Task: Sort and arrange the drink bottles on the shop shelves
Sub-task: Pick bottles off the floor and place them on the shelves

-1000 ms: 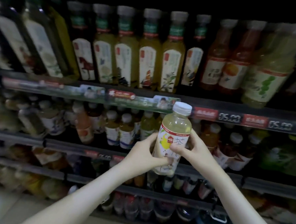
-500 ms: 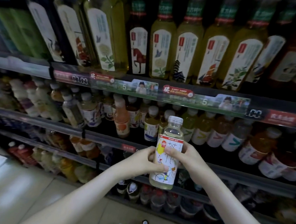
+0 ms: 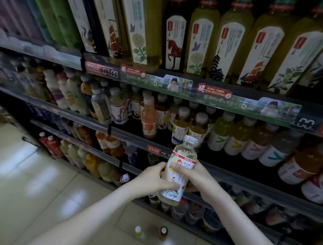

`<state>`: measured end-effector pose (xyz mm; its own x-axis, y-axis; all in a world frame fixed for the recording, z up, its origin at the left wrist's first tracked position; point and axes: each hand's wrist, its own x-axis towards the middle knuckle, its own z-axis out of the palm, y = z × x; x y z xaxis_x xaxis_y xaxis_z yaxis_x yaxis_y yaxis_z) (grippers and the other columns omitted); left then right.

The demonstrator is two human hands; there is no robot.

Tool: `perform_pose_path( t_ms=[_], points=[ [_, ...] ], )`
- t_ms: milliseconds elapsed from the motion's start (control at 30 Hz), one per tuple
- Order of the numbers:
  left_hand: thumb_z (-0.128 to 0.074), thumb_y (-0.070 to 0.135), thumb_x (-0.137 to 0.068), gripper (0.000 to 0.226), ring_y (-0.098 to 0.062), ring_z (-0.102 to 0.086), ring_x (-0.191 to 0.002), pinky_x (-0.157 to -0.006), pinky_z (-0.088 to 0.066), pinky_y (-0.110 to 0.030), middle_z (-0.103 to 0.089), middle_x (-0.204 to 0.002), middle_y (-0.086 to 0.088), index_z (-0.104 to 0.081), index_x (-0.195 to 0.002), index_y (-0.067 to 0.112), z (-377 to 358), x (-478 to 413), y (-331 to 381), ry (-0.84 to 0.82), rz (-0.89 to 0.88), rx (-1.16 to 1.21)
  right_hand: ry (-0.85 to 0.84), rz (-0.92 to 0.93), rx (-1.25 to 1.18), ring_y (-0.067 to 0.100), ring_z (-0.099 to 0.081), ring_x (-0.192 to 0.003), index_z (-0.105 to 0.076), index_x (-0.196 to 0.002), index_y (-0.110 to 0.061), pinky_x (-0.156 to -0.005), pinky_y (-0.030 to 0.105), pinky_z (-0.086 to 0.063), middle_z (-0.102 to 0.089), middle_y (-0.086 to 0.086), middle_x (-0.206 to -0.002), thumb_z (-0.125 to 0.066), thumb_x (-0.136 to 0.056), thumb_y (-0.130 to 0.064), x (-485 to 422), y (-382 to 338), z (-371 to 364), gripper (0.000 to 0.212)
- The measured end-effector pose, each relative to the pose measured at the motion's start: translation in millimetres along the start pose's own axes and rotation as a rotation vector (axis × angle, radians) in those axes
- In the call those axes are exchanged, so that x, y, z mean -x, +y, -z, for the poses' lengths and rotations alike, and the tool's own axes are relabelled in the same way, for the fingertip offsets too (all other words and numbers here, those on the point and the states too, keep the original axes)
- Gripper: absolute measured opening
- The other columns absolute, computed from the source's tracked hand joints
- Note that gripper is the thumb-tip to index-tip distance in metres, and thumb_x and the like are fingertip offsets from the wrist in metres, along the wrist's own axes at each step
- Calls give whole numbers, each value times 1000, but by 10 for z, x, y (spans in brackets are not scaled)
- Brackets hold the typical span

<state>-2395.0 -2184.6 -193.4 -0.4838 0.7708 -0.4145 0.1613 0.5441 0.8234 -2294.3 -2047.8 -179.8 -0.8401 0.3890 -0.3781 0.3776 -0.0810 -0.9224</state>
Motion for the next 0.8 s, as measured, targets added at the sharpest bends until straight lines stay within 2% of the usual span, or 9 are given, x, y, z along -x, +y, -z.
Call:
perform_pose_path(
  t_ms=[133,300,367,433,500,567,633,700,800],
  points=[
    [-73,54,-62,60,-5,-65,-90,-82,-56,-35,-67,-103,13,-50,-115,37,94,-22,-85,35,-34,-173,123,-48,11,14,-70,-90,-67,-98,-31,-87,45,-56,-75,-7,-94,-82,-70,-39,-112,112,-109,32],
    [-73,51,-70,56,-1,-63,-93,-81,-55,-29,-66,-105,15,-49,-119,36,291,-172,-202,17,-113,-205,305,-58,6,13,-67,-94,-60,-110,-28,-85,43,-57,-70,-7,-103,-83,-51,-53,-288,59,-308,68],
    [-74,48,-72,55,0,-62,-94,-81,-54,-26,-65,-106,16,-50,-119,36,460,-285,-236,-29,-135,-195,347,-77,9,13,-67,-93,-57,-113,-26,-80,40,-58,-70,-6,-104,-81,-46,-58,-423,11,-402,79],
    [-75,48,-72,58,-1,-60,-100,-88,-52,-29,-63,-111,17,-49,-122,35,690,-417,-278,-63,-153,-220,380,-83,4,15,-68,-89,-58,-111,-25,-68,36,-58,-70,-2,-102,-82,-59,-48,-578,-81,-541,62],
    [-75,52,-72,62,-6,-59,-104,-93,-50,-33,-62,-116,14,-48,-125,32,962,-544,-331,-93,-149,-290,405,-96,-57,18,-69,-84,-64,-103,-22,-69,38,-60,-73,2,-97,-80,-72,-32,-725,-208,-698,36],
    [-72,56,-74,65,-9,-58,-108,-94,-49,-33,-60,-120,11,-47,-128,31,1238,-663,-386,-142,-157,-349,422,-105,-145,21,-70,-84,-67,-98,-20,-71,40,-60,-73,6,-93,-78,-76,-24,-863,-310,-843,25],
    [-67,59,-78,62,-8,-57,-110,-97,-48,-34,-59,-123,11,-47,-130,32,1469,-753,-446,-183,-160,-318,449,-111,-201,22,-69,-84,-67,-96,-20,-67,35,-58,-72,5,-91,-76,-78,-24,-972,-355,-962,21],
    [-61,55,-87,55,-7,-58,-108,-95,-49,-32,-59,-125,8,-46,-133,28,1637,-840,-488,-110,-186,-247,489,-104,-260,22,-69,-86,-65,-96,-20,-69,34,-56,-72,4,-92,-76,-79,-23,-1047,-358,-1046,21],
    [-57,40,-93,53,-13,-56,-110,-86,-43,-24,-51,-134,2,-39,-140,21,1774,-1005,-515,190,-265,-255,540,-97,-352,23,-70,-89,-63,-105,-18,-77,43,-59,-73,5,-97,-77,-78,-21,-1067,-321,-1120,30]
  ],
)
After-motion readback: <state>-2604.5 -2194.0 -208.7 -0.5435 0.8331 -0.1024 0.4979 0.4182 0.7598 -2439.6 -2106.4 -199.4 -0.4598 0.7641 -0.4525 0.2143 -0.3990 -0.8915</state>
